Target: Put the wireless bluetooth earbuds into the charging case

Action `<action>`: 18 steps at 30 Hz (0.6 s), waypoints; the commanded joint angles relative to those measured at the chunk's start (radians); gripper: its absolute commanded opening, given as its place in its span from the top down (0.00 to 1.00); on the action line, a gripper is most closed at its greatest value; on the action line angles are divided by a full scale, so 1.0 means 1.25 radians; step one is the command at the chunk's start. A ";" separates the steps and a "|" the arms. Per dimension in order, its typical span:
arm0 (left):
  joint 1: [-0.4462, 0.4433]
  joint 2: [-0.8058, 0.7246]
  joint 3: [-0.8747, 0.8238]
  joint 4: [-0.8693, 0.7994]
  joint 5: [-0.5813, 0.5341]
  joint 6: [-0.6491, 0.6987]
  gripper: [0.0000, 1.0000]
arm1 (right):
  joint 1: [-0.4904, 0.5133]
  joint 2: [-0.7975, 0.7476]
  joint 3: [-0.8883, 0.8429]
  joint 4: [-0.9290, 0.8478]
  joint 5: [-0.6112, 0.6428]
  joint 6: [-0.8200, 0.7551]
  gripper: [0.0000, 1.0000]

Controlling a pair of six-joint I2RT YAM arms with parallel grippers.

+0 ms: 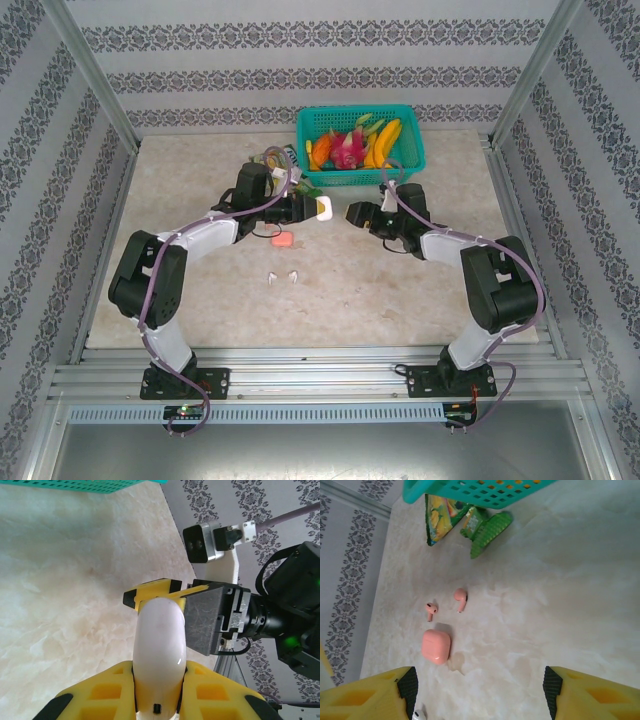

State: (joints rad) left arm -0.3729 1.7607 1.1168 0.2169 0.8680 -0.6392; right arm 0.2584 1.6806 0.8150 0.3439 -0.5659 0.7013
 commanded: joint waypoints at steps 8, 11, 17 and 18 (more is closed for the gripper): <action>-0.008 -0.002 0.024 0.034 0.020 -0.004 0.98 | 0.011 -0.089 -0.005 0.014 -0.076 -0.018 0.30; -0.011 0.002 0.028 0.033 0.019 -0.005 0.98 | 0.037 -0.092 0.025 -0.006 -0.074 -0.028 0.30; -0.014 0.006 0.037 0.026 0.017 -0.005 0.98 | 0.073 -0.065 0.070 -0.006 -0.069 -0.024 0.30; -0.014 0.008 0.039 0.027 0.017 -0.005 0.98 | 0.079 -0.060 0.074 -0.006 -0.068 -0.024 0.30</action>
State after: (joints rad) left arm -0.3779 1.7615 1.1320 0.2169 0.8677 -0.6399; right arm 0.3454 1.5894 0.8726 0.3336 -0.6319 0.6960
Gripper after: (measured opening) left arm 0.209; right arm 0.704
